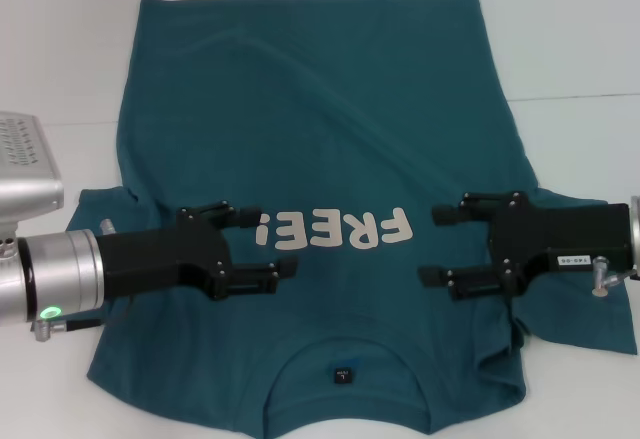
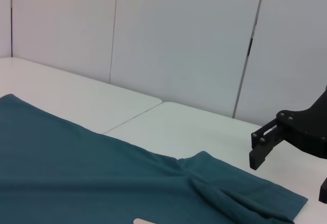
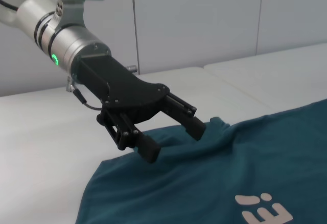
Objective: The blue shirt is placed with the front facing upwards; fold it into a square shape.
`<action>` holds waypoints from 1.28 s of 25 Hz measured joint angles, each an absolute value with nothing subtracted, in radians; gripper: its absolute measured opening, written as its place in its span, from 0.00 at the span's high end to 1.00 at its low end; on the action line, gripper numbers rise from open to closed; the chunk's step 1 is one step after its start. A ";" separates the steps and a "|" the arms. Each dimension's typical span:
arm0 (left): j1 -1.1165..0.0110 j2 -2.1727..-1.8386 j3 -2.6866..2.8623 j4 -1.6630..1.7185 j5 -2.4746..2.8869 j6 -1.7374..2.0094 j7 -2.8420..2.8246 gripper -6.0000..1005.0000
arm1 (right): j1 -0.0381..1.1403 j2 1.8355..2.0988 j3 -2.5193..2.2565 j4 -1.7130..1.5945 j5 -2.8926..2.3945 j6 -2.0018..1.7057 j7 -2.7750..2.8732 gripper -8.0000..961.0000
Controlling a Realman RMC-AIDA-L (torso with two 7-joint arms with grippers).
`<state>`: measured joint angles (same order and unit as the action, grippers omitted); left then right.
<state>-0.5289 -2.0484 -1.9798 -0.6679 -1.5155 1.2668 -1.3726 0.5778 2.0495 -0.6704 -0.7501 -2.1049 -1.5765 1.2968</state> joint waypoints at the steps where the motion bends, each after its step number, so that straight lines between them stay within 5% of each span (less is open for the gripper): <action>1: -0.526 -2.049 -1.981 -0.671 -1.516 1.267 -1.373 0.12 | 0.574 2.053 -0.666 -0.763 -2.104 -1.584 1.304 0.08; 11: -0.494 -2.058 -2.006 -0.708 -1.515 1.268 -1.373 0.12 | 0.529 2.054 -0.548 -0.870 -2.073 -1.626 1.477 0.08; 21: -0.344 -2.048 -2.278 -0.991 -1.351 1.423 -1.705 0.12 | 0.500 2.086 -0.568 -0.852 -2.068 -1.626 1.403 0.08; 32: -0.416 -2.007 -2.410 -1.027 -1.017 1.429 -2.164 0.12 | 0.500 2.088 -0.569 -0.830 -2.068 -1.611 1.362 0.08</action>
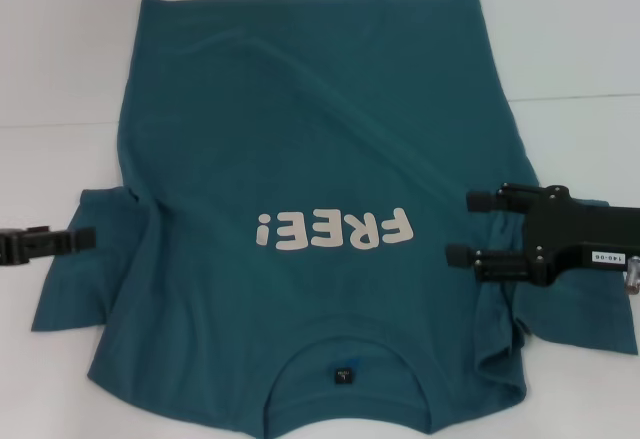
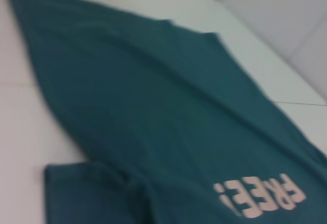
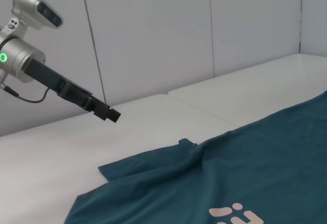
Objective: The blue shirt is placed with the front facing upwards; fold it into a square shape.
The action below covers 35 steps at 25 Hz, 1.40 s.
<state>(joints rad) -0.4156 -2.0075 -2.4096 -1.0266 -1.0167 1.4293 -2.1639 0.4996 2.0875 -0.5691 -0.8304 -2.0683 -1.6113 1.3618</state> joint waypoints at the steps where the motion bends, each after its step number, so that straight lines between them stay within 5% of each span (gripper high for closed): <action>1: -0.426 -2.002 -2.417 -1.015 -0.999 1.426 -2.182 0.12 | 0.500 2.088 -0.569 -0.830 -2.068 -1.609 1.358 0.08; 12: -0.645 -1.861 -2.429 -0.672 -0.780 1.341 -2.374 0.12 | 0.514 2.085 -0.583 -0.832 -2.075 -1.589 1.351 0.08; 35: -0.697 -1.929 -2.376 -0.635 -0.637 1.119 -2.350 0.12 | 0.520 2.083 -0.594 -0.842 -2.076 -1.595 1.360 0.08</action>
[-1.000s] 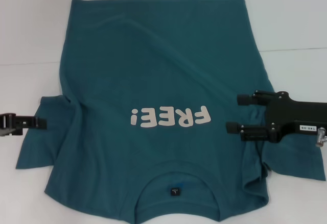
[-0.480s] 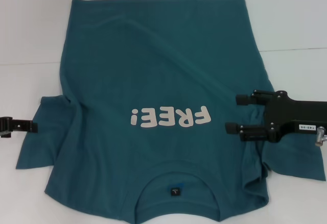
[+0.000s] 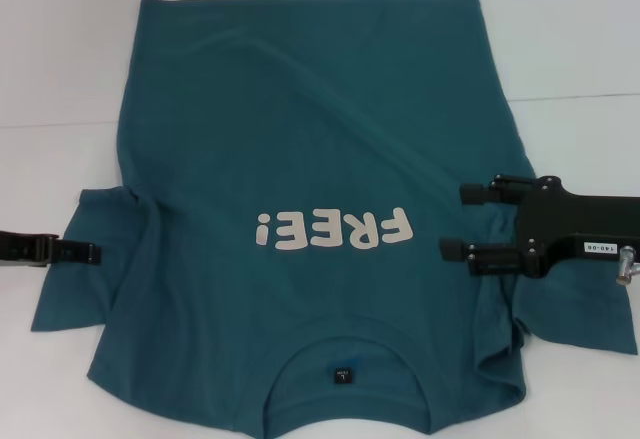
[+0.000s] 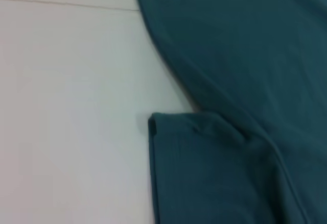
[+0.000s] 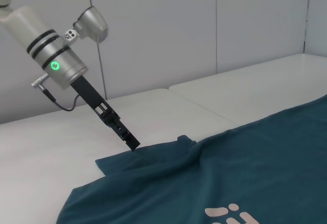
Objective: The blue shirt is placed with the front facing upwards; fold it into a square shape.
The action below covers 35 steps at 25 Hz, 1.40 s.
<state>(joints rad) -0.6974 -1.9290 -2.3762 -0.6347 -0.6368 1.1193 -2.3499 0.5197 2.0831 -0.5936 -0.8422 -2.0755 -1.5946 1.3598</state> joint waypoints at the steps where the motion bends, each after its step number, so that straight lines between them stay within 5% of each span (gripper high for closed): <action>1: -0.703 -1.931 -2.373 -0.632 -0.626 1.115 -2.352 0.12 | 0.520 2.083 -0.594 -0.842 -2.076 -1.595 1.360 0.08; 31: -0.704 -1.931 -2.373 -0.596 -0.586 1.069 -2.368 0.12 | 0.513 2.085 -0.606 -0.842 -2.075 -1.598 1.366 0.08; 35: -0.708 -1.930 -2.372 -0.589 -0.586 1.073 -2.360 0.19 | 0.513 2.086 -0.606 -0.842 -2.075 -1.599 1.370 0.08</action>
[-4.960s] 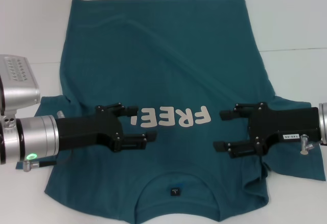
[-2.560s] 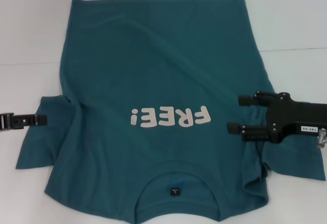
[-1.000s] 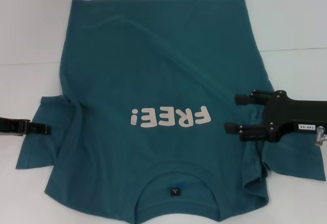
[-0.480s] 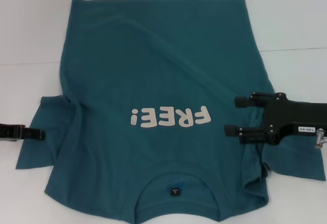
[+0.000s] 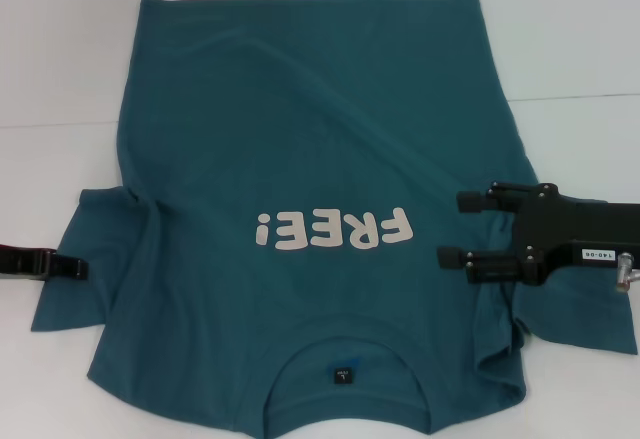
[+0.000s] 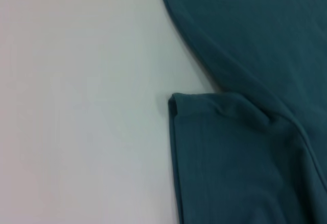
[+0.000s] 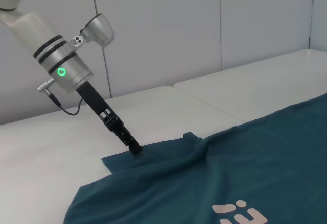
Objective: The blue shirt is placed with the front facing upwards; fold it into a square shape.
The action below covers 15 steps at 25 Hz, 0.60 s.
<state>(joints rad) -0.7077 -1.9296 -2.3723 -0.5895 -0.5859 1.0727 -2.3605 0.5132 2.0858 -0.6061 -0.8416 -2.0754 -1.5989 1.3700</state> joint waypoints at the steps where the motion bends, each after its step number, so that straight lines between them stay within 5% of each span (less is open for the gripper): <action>1: -0.708 -1.930 -2.370 -0.589 -0.586 1.073 -2.359 0.20 | 0.513 2.086 -0.606 -0.842 -2.075 -1.599 1.371 0.08; 8: -0.708 -1.931 -2.362 -0.589 -0.586 1.073 -2.357 0.46 | 0.515 2.086 -0.606 -0.842 -2.075 -1.601 1.371 0.08; 15: -0.717 -1.937 -2.362 -0.597 -0.593 1.108 -2.331 0.48 | 0.517 2.086 -0.607 -0.842 -2.075 -1.602 1.372 0.08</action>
